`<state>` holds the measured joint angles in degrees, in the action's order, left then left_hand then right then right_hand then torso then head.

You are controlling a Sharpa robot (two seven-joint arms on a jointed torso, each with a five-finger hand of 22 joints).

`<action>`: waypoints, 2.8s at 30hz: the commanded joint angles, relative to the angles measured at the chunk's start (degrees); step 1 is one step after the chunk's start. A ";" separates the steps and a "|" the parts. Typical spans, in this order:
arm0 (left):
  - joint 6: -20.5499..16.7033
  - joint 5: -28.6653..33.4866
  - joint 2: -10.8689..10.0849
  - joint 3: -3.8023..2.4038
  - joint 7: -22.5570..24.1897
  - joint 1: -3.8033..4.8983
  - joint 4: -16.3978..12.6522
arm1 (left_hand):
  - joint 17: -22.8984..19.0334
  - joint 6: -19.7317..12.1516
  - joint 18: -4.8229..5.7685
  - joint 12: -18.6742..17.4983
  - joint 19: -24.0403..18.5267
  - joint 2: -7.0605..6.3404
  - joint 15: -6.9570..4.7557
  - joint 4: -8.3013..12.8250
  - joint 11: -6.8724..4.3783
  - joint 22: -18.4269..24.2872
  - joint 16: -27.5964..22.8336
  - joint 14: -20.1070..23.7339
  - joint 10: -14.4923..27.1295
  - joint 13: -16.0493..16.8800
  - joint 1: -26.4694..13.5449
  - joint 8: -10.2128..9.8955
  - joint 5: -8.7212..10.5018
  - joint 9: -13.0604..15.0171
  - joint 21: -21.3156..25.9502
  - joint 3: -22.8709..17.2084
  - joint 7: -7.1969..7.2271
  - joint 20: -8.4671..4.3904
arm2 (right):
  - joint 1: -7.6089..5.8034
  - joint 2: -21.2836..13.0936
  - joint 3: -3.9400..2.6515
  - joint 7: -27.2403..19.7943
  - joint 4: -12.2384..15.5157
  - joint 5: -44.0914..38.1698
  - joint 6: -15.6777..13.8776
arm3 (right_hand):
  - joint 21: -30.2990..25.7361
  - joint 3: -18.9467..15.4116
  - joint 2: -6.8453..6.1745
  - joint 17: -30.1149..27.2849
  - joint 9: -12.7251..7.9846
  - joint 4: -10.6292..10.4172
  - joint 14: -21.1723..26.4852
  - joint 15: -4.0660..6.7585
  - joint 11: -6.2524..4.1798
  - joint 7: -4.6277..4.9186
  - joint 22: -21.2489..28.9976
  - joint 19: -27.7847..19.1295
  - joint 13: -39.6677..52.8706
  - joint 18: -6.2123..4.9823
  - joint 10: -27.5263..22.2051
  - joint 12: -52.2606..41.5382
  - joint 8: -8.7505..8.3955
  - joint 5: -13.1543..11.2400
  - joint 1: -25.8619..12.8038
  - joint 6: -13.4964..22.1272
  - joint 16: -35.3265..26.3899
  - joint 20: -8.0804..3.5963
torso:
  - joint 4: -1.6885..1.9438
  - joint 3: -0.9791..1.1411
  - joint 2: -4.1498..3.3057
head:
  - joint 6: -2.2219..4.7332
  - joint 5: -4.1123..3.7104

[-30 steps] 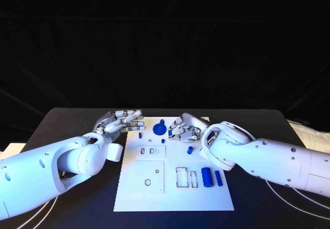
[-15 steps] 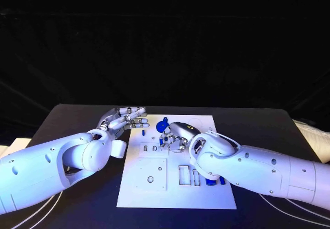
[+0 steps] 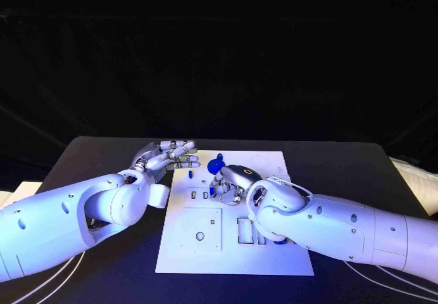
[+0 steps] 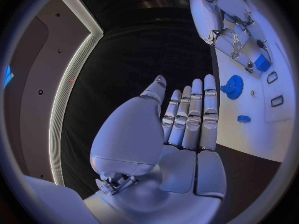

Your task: Assemble the parts on the task board

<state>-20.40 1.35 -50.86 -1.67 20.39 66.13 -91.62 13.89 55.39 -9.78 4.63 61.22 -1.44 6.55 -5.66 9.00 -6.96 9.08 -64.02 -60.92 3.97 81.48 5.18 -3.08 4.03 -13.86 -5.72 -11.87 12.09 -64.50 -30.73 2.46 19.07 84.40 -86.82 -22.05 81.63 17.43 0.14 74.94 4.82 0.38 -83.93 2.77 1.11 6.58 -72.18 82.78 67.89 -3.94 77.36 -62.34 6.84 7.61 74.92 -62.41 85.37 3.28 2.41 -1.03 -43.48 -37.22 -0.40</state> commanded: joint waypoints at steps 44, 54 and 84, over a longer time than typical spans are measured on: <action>1.04 0.20 0.42 -0.04 0.04 0.03 0.04 | 0.18 0.50 -0.50 -0.36 0.20 0.65 -0.35 0.43 -0.05 0.07 -0.42 0.10 -0.52 -0.09 0.01 -0.36 0.17 -0.04 0.23 -0.13 0.04 -0.08 | 0.52 0.25 0.14 4.51 0.41 -4.68 1.14 | -1.83 -5.54 -8.64 5.61 -0.93 -3.21 -4.00 -1.48 2.07 1.61 2.53 -1.34 -7.65 -0.15 -7.15 10.34 -2.95 6.16 -7.88 6.18 -1.56 1.24 | -0.01 0.00 0.00 | -0.65 -0.05; 1.34 0.20 0.46 -0.04 -0.18 0.03 0.22 | 0.23 0.50 -0.50 -0.40 0.21 0.66 -0.36 0.46 -0.02 0.07 -0.43 0.08 -0.52 -0.09 -0.05 -0.39 0.18 -0.05 0.23 -0.16 0.00 -0.09 | 0.99 -1.45 0.11 3.20 3.44 -4.96 -8.07 | -2.04 -10.95 -8.26 5.31 -0.71 -6.34 -3.92 -1.63 2.21 1.72 2.78 -1.44 -7.95 -0.22 -7.85 9.29 -1.95 6.19 -6.01 6.92 -1.87 1.46 | 0.02 0.04 0.02 | -0.60 -0.02; 22.45 -48.32 4.27 0.05 -52.30 6.07 5.94 | 76.11 6.71 6.87 55.25 23.97 1.94 -9.77 -10.47 -8.65 -68.50 80.92 -25.98 -13.29 51.02 -11.14 12.65 0.22 8.45 -67.07 4.72 7.17 -9.29 | -8.81 -24.99 -1.43 -30.37 13.96 44.17 -6.09 | -3.04 -12.30 -4.14 4.38 -0.63 -6.85 -3.67 -1.68 2.25 1.86 4.28 -2.19 -6.47 -0.51 -7.60 6.13 -0.92 8.68 -1.10 7.69 -2.76 1.55 | -1.18 1.03 2.71 | -1.16 1.30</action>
<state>-6.09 -34.82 -47.07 -1.62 -20.26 71.82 -86.06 74.95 62.22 -3.55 59.34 84.04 0.57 -2.87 -15.94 0.39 -74.95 89.86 -84.08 -74.42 54.43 70.97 17.47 -2.96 12.19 -80.60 -1.16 -4.97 2.75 -73.28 -55.66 1.01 -10.20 98.50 -47.53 -30.68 78.92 5.13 -4.17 74.94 4.13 -6.95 -84.13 1.33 3.34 8.49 -67.96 80.82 61.47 -3.95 70.17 -56.46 5.54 15.97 73.55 -54.54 82.81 4.83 1.38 -0.23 -41.31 -38.30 0.80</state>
